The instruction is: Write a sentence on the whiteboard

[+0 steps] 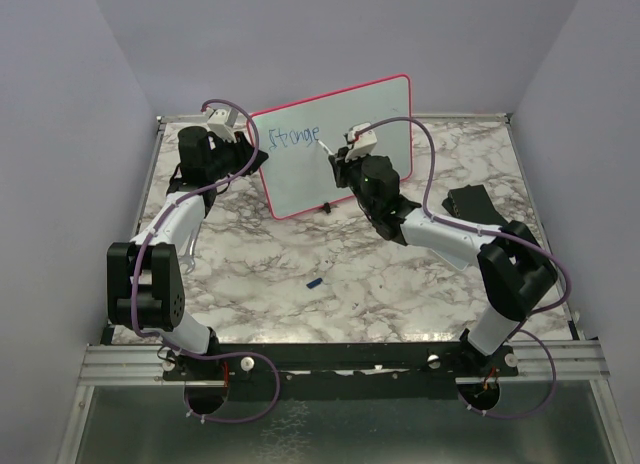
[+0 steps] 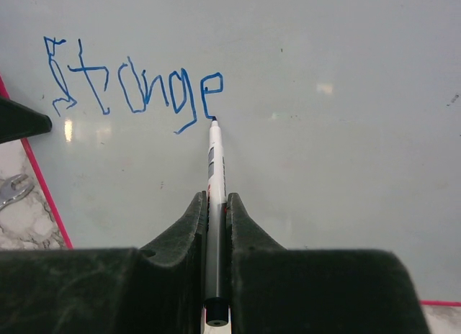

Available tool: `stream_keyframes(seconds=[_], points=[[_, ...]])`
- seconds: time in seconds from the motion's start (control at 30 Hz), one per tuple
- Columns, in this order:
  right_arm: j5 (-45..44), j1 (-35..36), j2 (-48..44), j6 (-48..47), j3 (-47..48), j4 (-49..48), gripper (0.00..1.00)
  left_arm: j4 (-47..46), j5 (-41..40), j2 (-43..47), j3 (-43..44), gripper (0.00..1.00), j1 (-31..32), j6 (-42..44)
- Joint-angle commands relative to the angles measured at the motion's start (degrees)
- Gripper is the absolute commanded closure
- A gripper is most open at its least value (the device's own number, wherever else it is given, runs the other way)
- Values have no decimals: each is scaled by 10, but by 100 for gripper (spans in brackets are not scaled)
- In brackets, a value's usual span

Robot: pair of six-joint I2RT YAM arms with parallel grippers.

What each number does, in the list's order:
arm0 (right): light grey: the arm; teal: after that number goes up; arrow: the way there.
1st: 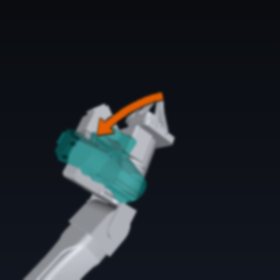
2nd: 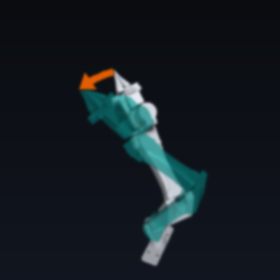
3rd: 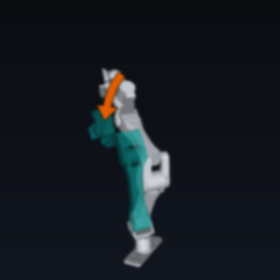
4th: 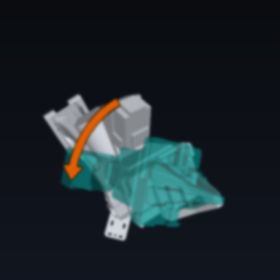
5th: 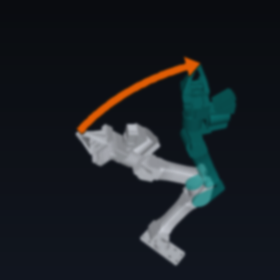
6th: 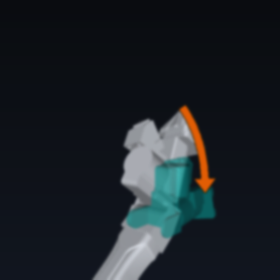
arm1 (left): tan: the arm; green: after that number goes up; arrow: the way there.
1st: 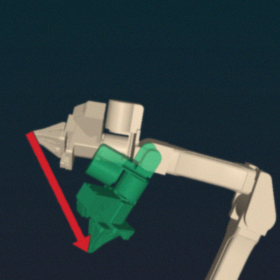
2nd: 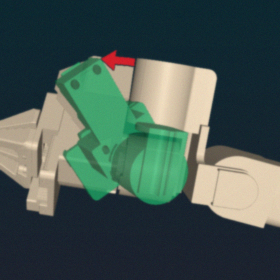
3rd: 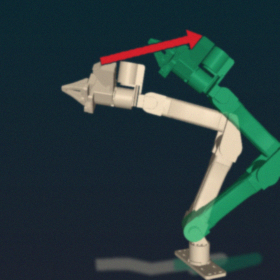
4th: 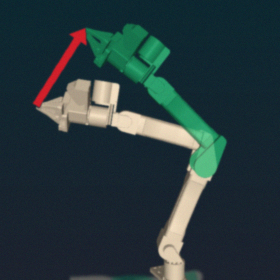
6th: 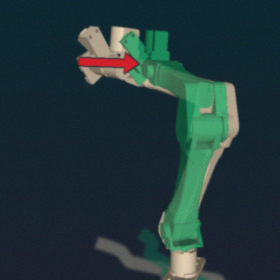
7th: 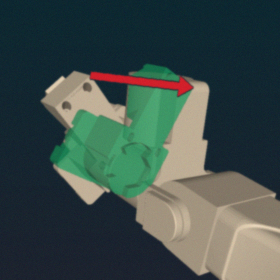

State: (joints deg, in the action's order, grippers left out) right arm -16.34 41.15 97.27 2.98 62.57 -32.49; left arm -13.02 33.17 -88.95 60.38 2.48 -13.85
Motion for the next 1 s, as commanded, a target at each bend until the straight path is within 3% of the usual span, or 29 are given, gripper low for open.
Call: stream_keyframes(seconds=[0.0, 0.37, 0.97], points=[[-50, -5, -10, -2, -13, 9, 99, 21, -8, 7, 7, 89, 5, 10], [-18, -6, -53, -8, -45, -18, 99, 21, -10, 6, 6, 89, 5, 11], [-23, -6, -44, -33, 1, -25, 99, 22, -10, 9, 4, 89, 5, 11]])
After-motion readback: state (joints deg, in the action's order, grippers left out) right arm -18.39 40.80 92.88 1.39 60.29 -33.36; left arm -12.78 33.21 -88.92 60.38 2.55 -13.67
